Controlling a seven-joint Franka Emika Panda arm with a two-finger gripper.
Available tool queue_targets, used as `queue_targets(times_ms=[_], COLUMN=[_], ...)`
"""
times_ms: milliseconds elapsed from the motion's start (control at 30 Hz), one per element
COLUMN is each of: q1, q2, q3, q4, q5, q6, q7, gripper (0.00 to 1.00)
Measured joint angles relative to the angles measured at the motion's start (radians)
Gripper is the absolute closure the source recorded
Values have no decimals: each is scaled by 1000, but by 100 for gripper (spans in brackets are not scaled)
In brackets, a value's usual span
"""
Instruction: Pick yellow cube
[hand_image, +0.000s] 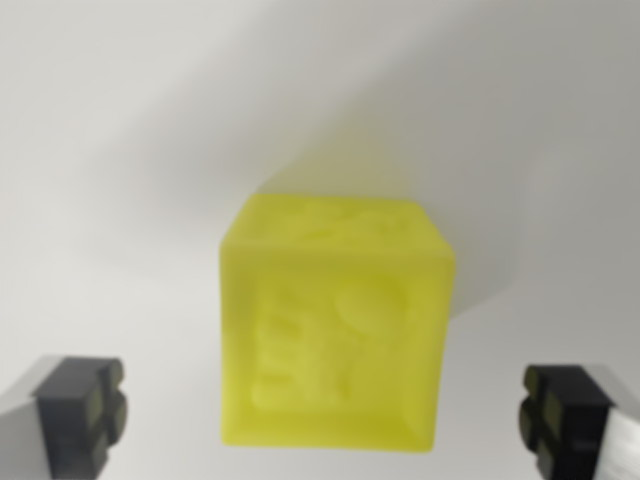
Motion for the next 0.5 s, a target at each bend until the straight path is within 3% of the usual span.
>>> queue_targets(times_ms=[500], q1=[-1], q2=[135], q3=[-1], q4=[31], q5=[-8], q6=[103], q7=[10], gripper=[0])
